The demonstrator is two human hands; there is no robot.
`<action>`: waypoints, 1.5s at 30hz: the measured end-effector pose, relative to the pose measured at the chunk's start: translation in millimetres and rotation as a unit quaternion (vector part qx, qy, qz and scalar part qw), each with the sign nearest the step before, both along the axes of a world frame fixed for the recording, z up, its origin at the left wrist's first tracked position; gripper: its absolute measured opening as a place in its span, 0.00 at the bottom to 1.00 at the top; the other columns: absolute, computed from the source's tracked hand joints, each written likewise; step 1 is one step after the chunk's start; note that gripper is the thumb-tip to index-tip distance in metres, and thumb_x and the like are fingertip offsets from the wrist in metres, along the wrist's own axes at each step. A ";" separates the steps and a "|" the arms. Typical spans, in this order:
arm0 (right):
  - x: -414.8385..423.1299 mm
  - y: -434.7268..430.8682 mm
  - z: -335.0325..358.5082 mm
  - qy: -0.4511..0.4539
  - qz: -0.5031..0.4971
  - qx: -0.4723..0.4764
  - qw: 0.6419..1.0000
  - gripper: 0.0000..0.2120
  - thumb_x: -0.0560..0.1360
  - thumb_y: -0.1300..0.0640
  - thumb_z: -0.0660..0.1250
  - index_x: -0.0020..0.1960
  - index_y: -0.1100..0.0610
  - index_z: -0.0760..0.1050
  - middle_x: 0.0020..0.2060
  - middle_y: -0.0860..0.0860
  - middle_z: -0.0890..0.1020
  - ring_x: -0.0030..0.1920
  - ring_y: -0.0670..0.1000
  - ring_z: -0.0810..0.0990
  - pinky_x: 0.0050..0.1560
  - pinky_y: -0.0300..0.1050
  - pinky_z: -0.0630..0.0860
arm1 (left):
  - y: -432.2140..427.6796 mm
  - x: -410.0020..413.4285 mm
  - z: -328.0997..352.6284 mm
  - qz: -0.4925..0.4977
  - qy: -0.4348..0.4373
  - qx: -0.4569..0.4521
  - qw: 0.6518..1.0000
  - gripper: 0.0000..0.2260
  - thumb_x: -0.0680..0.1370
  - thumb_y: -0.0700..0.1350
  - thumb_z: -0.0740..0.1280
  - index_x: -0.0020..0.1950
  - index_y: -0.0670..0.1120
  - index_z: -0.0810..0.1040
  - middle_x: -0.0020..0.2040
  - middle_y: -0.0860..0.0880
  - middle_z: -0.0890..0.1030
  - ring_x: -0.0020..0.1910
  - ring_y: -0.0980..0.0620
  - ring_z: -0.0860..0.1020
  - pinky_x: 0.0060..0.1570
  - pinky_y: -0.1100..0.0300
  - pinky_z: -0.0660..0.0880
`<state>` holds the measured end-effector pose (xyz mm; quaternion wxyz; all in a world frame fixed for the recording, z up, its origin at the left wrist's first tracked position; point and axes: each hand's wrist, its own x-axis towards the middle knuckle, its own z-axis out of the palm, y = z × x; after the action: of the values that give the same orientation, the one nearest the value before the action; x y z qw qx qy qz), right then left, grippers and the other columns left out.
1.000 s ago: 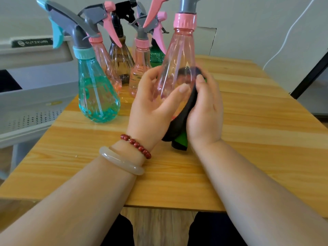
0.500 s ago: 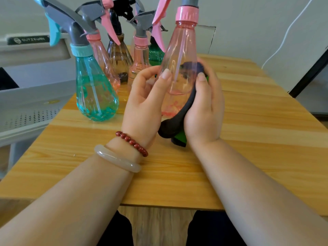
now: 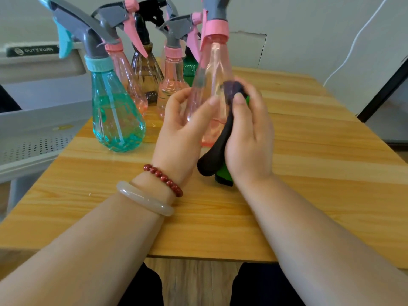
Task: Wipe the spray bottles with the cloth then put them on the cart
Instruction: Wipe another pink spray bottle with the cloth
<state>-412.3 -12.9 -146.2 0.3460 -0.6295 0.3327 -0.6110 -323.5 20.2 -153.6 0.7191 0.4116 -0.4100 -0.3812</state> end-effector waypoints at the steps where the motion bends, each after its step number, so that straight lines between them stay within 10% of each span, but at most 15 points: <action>1: 0.0 0.5 -1.8 0.004 0.003 -0.030 1.000 0.16 0.81 0.58 0.55 0.65 0.60 0.74 0.56 0.46 0.79 0.59 0.41 0.76 0.61 0.33 0.70 | 0.0 0.5 0.6 -0.008 0.044 -0.008 0.999 0.30 0.70 0.54 0.72 0.67 0.41 0.70 0.61 0.39 0.80 0.58 0.42 0.81 0.57 0.47 0.78; 8: -0.6 -2.2 -5.2 -0.037 0.010 0.039 0.998 0.19 0.80 0.56 0.53 0.61 0.64 0.76 0.49 0.48 0.82 0.51 0.40 0.79 0.52 0.33 0.73 | -1.7 2.5 2.5 -0.023 0.022 0.000 0.999 0.24 0.76 0.53 0.67 0.68 0.42 0.74 0.62 0.41 0.81 0.62 0.44 0.79 0.65 0.43 0.74; 16: -1.7 -3.7 -8.4 0.079 -0.044 -0.233 0.968 0.19 0.79 0.63 0.56 0.67 0.70 0.70 0.64 0.60 0.75 0.68 0.56 0.72 0.70 0.49 0.68 | 6.3 -4.4 1.9 0.004 -0.061 -0.025 0.998 0.17 0.79 0.49 0.64 0.66 0.44 0.72 0.50 0.53 0.82 0.48 0.60 0.81 0.47 0.65 0.77; 23: -2.8 -4.3 -4.6 -0.072 0.065 0.040 0.994 0.16 0.82 0.62 0.52 0.61 0.62 0.76 0.50 0.48 0.82 0.51 0.40 0.80 0.50 0.31 0.72 | 5.1 -1.2 1.5 0.012 -0.054 -0.046 0.997 0.23 0.74 0.50 0.69 0.67 0.44 0.73 0.60 0.42 0.81 0.59 0.48 0.81 0.58 0.52 0.78; 29: -1.3 -4.9 -11.4 0.068 0.015 -0.205 0.976 0.19 0.80 0.63 0.55 0.68 0.69 0.70 0.66 0.57 0.73 0.70 0.53 0.70 0.72 0.43 0.64 | 2.5 2.2 1.8 -0.014 -0.022 -0.042 0.999 0.27 0.75 0.51 0.68 0.72 0.42 0.69 0.65 0.43 0.79 0.65 0.46 0.78 0.67 0.43 0.72; 36: -8.6 -10.7 -2.7 -0.120 0.139 0.083 0.980 0.16 0.78 0.57 0.53 0.46 0.52 0.81 0.39 0.47 0.82 0.43 0.46 0.78 0.48 0.42 0.73 | 5.1 0.3 1.9 -0.043 -0.008 -0.054 0.998 0.23 0.74 0.49 0.67 0.67 0.42 0.73 0.62 0.39 0.80 0.62 0.43 0.79 0.60 0.50 0.77; 45: -6.6 -4.7 -7.1 -0.026 0.025 -0.117 0.992 0.21 0.79 0.56 0.54 0.67 0.65 0.72 0.62 0.59 0.78 0.66 0.54 0.75 0.67 0.55 0.71 | 5.6 2.2 3.3 -0.033 -0.056 -0.013 0.998 0.30 0.73 0.60 0.65 0.70 0.44 0.73 0.62 0.45 0.81 0.63 0.48 0.79 0.64 0.46 0.75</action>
<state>-418.9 -17.6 -153.4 0.2937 -0.6579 0.2337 -0.6529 -321.4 25.8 -150.3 0.6873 0.4093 -0.4678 -0.3759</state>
